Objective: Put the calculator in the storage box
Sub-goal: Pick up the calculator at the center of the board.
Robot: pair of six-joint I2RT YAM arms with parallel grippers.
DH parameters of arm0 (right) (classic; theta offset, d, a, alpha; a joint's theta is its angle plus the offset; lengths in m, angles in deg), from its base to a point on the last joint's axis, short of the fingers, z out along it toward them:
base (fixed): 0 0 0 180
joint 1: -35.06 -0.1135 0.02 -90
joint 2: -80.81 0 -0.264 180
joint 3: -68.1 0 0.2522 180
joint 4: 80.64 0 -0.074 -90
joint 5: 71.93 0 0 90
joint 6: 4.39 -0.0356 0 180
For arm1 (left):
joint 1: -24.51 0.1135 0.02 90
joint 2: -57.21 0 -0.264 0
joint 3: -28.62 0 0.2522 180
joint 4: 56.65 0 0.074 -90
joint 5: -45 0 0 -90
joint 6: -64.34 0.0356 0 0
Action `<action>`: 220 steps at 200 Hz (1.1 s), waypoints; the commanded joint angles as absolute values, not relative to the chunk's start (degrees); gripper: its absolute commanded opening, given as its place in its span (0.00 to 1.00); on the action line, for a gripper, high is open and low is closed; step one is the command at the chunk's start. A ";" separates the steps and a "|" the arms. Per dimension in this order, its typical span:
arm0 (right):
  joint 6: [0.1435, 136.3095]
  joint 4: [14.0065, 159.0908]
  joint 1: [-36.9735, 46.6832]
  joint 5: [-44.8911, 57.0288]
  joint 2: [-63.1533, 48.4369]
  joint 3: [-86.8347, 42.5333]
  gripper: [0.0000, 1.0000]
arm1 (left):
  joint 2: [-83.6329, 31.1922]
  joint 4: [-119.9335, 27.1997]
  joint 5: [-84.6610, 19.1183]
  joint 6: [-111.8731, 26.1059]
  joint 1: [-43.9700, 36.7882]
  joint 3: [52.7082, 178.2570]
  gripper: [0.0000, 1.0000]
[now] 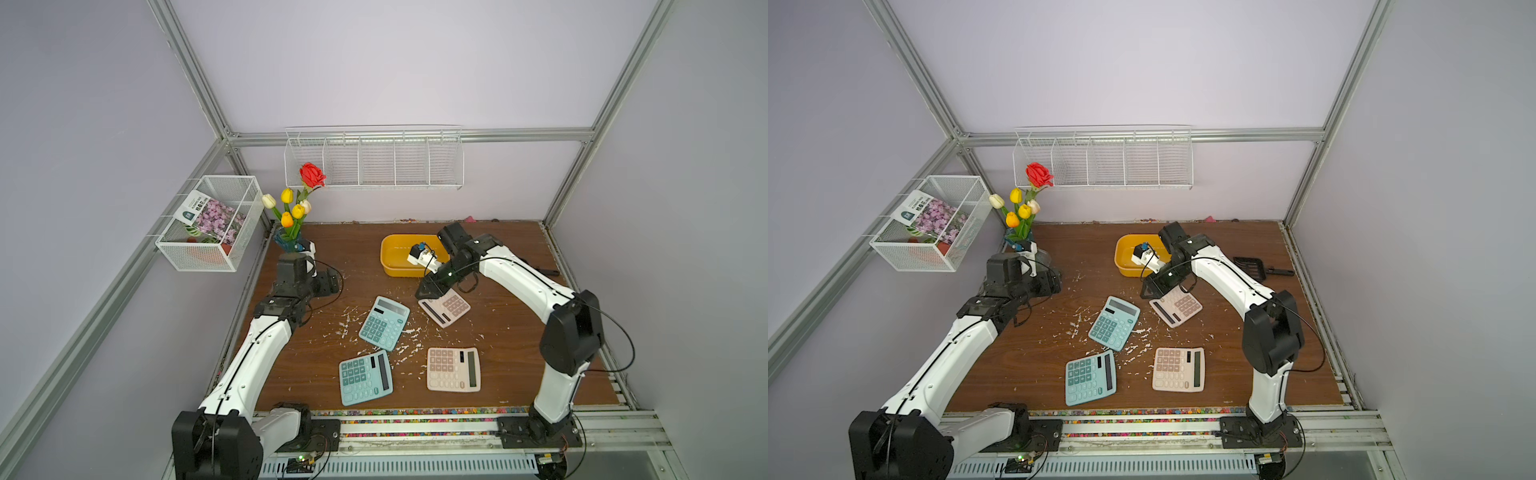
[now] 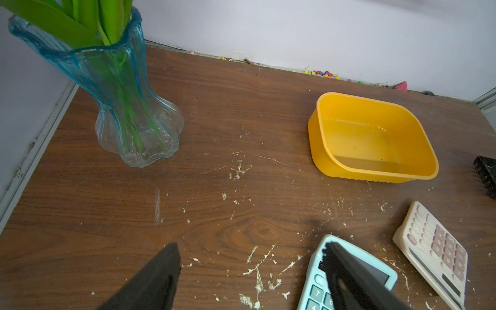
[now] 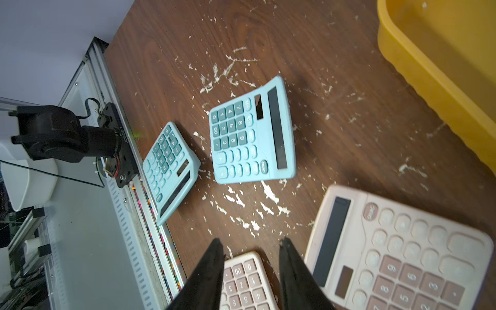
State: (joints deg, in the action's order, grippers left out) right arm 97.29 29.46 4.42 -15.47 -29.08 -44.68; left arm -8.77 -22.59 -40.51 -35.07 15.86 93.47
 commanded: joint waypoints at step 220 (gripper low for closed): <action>101.80 22.99 -0.01 -12.78 -51.51 -65.85 0.56 | -11.52 -23.28 -39.27 -37.50 17.72 92.44 0.89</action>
State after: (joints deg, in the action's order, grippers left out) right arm 99.87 22.29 0.34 -13.46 -49.84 -63.68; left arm -11.02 -22.85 -39.37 -37.02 17.11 92.92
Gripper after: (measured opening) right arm 0.562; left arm 0.885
